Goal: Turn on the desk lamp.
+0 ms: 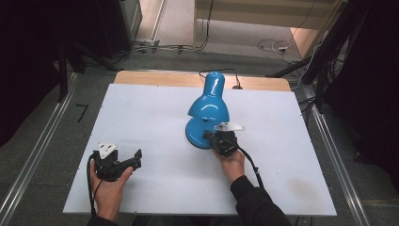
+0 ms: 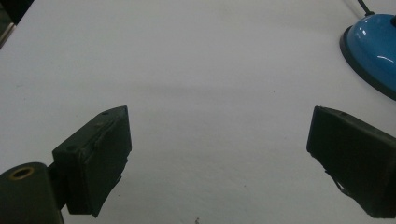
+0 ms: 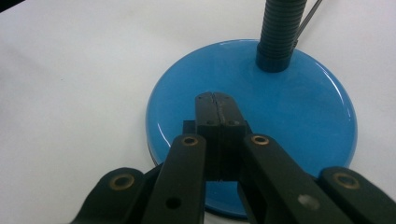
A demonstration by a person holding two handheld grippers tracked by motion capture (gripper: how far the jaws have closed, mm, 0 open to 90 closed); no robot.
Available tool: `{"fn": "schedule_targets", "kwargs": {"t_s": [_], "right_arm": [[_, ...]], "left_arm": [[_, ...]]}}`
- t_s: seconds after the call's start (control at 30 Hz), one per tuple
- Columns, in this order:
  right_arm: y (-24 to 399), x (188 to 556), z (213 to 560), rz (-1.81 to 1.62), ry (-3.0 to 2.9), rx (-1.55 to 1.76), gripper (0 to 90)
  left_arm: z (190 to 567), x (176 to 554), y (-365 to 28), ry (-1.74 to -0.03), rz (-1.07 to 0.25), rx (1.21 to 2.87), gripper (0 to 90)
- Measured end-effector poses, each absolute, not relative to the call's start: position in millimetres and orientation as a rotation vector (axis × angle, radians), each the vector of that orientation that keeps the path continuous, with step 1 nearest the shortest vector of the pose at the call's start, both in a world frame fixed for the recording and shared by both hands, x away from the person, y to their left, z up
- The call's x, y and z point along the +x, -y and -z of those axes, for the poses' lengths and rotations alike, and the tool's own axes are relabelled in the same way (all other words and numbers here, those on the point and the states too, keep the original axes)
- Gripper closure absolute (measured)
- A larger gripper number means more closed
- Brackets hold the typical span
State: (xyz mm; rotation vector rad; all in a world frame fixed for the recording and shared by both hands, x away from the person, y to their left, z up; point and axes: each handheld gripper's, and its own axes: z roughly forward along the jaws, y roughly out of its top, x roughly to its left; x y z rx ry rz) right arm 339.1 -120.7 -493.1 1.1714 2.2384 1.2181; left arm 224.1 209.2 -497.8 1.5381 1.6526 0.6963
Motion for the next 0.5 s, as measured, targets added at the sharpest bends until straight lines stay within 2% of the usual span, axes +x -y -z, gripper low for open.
{"fn": "schedule_targets", "kwargs": {"t_s": [0.5], "right_arm": [[119.9, 340.9, 495.8, -1.204, -2.24, 1.179, 87.5]], "left_arm": [[498.2, 224.5, -209.1, -1.651, -0.689, 1.54, 7.2]]}}
